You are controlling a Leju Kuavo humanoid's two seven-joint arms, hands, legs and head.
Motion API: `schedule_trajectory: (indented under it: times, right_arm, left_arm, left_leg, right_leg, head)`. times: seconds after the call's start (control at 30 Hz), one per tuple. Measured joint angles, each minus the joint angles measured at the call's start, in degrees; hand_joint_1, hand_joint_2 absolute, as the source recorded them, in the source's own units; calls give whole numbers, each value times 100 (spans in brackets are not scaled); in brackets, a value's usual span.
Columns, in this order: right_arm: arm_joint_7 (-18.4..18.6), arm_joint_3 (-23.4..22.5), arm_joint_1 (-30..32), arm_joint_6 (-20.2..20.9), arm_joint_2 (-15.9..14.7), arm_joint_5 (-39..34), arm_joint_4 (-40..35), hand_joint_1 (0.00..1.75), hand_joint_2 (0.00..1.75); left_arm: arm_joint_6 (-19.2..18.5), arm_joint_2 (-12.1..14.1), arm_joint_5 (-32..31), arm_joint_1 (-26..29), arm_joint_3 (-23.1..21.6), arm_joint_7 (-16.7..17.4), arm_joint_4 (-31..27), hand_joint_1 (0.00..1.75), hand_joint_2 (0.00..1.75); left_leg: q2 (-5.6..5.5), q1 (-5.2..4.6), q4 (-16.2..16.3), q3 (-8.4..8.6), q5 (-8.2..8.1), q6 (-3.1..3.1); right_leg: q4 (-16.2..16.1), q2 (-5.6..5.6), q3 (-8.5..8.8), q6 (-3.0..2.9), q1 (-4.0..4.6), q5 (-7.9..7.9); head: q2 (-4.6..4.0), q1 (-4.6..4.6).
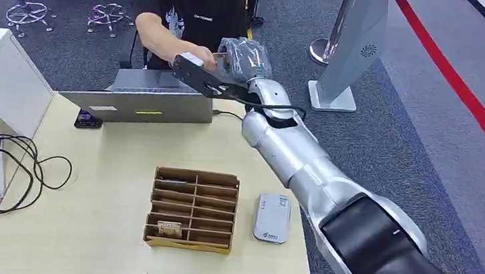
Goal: Pass the card to the sensor for recognition and then transmit it.
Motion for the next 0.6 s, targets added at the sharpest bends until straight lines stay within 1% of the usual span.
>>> schedule_trajectory:
  times: [0.03, 0.07, 0.1, 0.23, 0.4, 0.5, 0.6]
  right_arm:
    - [-42, -33, 0, -26, 13, -22, 0, 175, 175]
    - [-106, -68, 1, -43, 26, -54, 0, 42, 175]
    - [-153, -98, 1, -61, 39, -59, -2, 0, 175]
    - [-308, -205, 4, -131, 107, -133, -4, 0, 175]
    - [-474, -470, 34, 27, 146, -610, -13, 0, 175]
    - [-598, -723, 75, 127, 83, -924, 7, 0, 175]
    - [-660, -995, 127, 171, -66, -1183, 53, 0, 175]
  left_arm:
    - [2, -2, 0, 0, 0, -2, 0, 0, 175]
    - [2, -4, 0, 1, 0, -2, 0, 0, 175]
    - [4, -7, 0, 2, 0, 0, 0, 0, 175]
    - [15, -9, 0, 3, 0, -2, 0, 0, 175]
    - [28, -9, 0, 11, 0, -2, 0, 0, 175]
    - [48, -9, 2, 19, 0, -2, 0, 0, 175]
    - [63, -7, 2, 44, 0, -2, 0, 0, 175]
  left_leg:
    - [0, 0, 0, 0, 0, 0]
    - [0, 0, 0, -1, 0, 0]
    - [0, 0, 0, -1, 0, 0]
    - [2, 0, 0, 0, 0, 0]
    - [0, 0, 0, 0, 0, 0]
    - [0, 0, 1, 0, 0, 0]
    - [0, 0, 2, 1, 0, 0]
  right_leg:
    - [0, 0, 0, 0, 0, 0]
    - [0, 0, 0, 0, 0, 0]
    - [0, 0, 0, 0, 0, 0]
    - [0, 1, 0, 0, 0, 0]
    - [-1, -1, -1, 0, 0, -1]
    - [-3, 0, -2, 0, 0, 0]
    - [-4, -1, -2, 0, 0, 0]
  head:
    - [0, 0]
    - [0, 0]
    - [0, 0]
    - [0, 0]
    - [0, 2]
    - [0, 0]
    - [0, 0]
